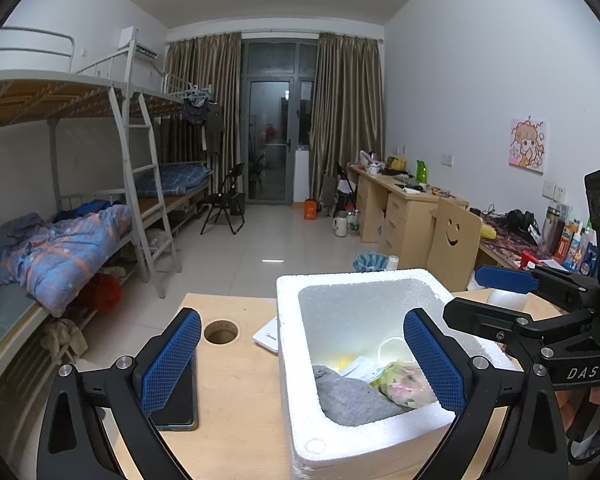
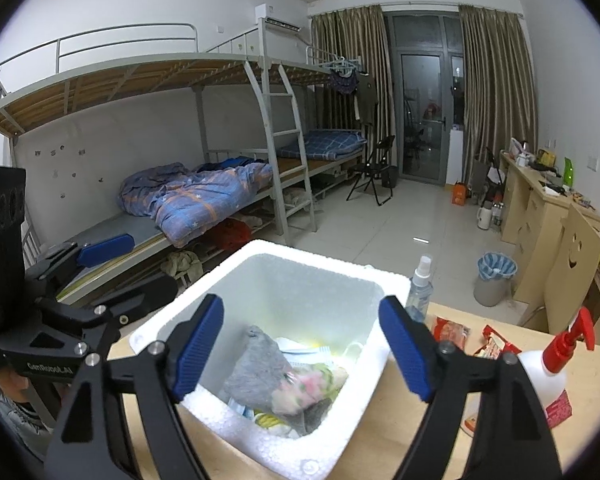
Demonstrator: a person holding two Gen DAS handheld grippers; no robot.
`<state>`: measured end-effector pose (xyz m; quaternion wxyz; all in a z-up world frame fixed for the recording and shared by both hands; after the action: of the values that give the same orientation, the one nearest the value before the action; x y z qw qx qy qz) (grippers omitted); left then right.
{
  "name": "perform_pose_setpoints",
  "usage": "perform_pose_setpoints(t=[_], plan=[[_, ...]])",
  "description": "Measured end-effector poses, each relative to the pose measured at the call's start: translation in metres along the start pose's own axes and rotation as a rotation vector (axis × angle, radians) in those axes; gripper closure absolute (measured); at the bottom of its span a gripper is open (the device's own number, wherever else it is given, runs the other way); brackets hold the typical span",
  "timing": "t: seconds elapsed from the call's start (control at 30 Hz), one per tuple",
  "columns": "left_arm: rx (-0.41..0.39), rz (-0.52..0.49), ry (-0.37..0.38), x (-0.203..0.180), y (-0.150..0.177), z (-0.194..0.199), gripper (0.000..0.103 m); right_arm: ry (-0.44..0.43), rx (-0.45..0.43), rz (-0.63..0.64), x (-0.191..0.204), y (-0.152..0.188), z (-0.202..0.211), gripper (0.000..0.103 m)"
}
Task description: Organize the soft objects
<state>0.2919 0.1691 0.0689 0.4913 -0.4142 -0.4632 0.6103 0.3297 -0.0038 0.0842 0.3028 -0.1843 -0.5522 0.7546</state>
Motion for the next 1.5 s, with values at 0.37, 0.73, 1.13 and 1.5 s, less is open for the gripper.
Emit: perform_pose_setpoints(t=[0.37,0.73,1.13,1.5], plan=[[-0.012,-0.016,0.013,-0.011,-0.007,0.015,0.002,0.033,-0.035,-0.021,-0.004,-0.008,0.019,0.005],[-0.043,-0.030,0.007,-0.029,-0.009,0.061,0.000,0.087,-0.080,-0.028,-0.001,-0.006,0.066,0.000],[-0.075,-0.047,0.004,-0.046,-0.014,0.112,0.000,0.114,-0.112,-0.044,0.001,0.004,0.111,0.000],[-0.110,-0.064,0.021,-0.059,-0.015,0.154,0.000,0.139,-0.162,-0.037,0.010,0.011,0.152,0.000]])
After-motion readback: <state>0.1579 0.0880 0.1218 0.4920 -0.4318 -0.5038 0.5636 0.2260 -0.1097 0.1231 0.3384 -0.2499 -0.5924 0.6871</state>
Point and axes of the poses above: each gripper's, at about its wrist camera, not at the fingertips, and z roughly against the way its jaws point, x to its left, y to its underside, the point moved 4 cm from there along -z, roughly the way its jaws point, and after that the axes turned 9 degrees about -x, right-handed, at the moved point
